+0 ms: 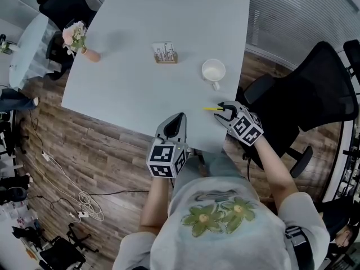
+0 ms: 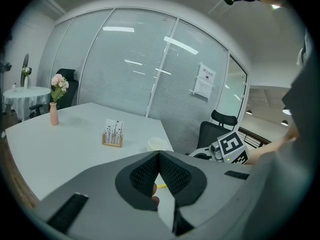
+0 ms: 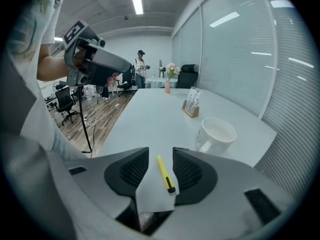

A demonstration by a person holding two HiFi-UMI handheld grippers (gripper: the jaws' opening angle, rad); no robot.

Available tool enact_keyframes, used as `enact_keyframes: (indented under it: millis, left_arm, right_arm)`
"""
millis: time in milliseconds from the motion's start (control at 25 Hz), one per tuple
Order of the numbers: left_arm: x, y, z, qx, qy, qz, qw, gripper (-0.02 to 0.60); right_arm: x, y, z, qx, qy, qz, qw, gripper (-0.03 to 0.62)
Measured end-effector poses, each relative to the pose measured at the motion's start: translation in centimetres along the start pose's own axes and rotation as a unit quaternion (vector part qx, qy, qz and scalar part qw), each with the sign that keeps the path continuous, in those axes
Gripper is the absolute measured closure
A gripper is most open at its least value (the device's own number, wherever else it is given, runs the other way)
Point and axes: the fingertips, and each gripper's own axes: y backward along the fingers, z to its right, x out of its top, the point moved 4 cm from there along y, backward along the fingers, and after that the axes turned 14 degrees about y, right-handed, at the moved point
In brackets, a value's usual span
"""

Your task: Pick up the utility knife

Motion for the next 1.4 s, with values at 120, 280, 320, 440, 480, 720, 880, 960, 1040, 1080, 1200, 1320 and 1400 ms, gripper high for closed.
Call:
enact_keyframes:
  millis: [120, 280, 320, 440, 480, 720, 880, 960, 1040, 1080, 1200, 1320, 1400]
  left_arm:
    - [-0.3, -0.2, -0.2, 0.004, 0.002, -0.004, 1.0, 0.58]
    - [-0.7, -0.4, -0.3, 0.01, 0.004, -0.009, 0.9999, 0.58]
    - [-0.8, -0.5, -0.3, 0.012, 0.005, -0.01, 0.9999, 0.58]
    - [-1.0, -0.6, -0.5, 0.015, 0.008, -0.015, 0.9998, 0.58]
    - [-1.1, -0.6, -0.6, 0.015, 0.008, -0.016, 0.9997, 0.58]
    - [-1.4, -0.7, -0.9, 0.019, 0.006, -0.024, 0.9995, 0.58]
    - [-1.3, -0.7, -0.9, 0.023, 0.008, -0.026, 0.9994, 0.58]
    - [-1.3, -0.7, -1.0, 0.025, 0.009, -0.025, 0.9993, 0.58]
    - [-1.3, -0.6, -1.0, 0.027, 0.009, -0.025, 0.9993, 0.58]
    - [-1.4, -0.5, -1.0, 0.028, 0.008, -0.026, 0.9993, 0.58]
    - [-1.5, -0.3, -1.2, 0.03, 0.008, -0.028, 0.9991, 0.58]
    - [-1.3, -0.3, -1.5, 0.032, 0.008, -0.032, 0.999, 0.58]
    - [-1.4, -0.3, -1.5, 0.033, 0.008, -0.033, 0.9989, 0.58]
  right_arm:
    - [-0.9, -0.7, 0.0, 0.009, 0.011, -0.015, 1.0, 0.437]
    - [-2.3, -1.7, -0.1, 0.019, 0.017, -0.031, 0.999, 0.437]
    - [-2.7, -2.0, -0.1, 0.021, 0.019, -0.036, 0.999, 0.437]
    - [-3.6, -2.8, -0.1, 0.025, 0.026, -0.051, 0.998, 0.437]
    - [-3.9, -3.1, -0.1, 0.027, 0.025, -0.055, 0.998, 0.437]
    - [-4.8, -4.3, 0.0, 0.037, 0.038, -0.075, 0.996, 0.437]
    - [-5.3, -5.0, 0.1, 0.043, 0.037, -0.081, 0.995, 0.437]
    - [-5.5, -5.3, 0.2, 0.046, 0.038, -0.085, 0.995, 0.437]
    - [-5.8, -5.7, 0.1, 0.049, 0.041, -0.09, 0.994, 0.437]
    - [-6.0, -5.8, 0.1, 0.051, 0.043, -0.093, 0.993, 0.437]
    - [-6.3, -6.3, 0.1, 0.053, 0.041, -0.098, 0.993, 0.45]
    - [-6.4, -6.7, 0.2, 0.054, 0.036, -0.101, 0.993, 0.45]
    - [-6.5, -6.7, 0.2, 0.052, 0.036, -0.1, 0.993, 0.45]
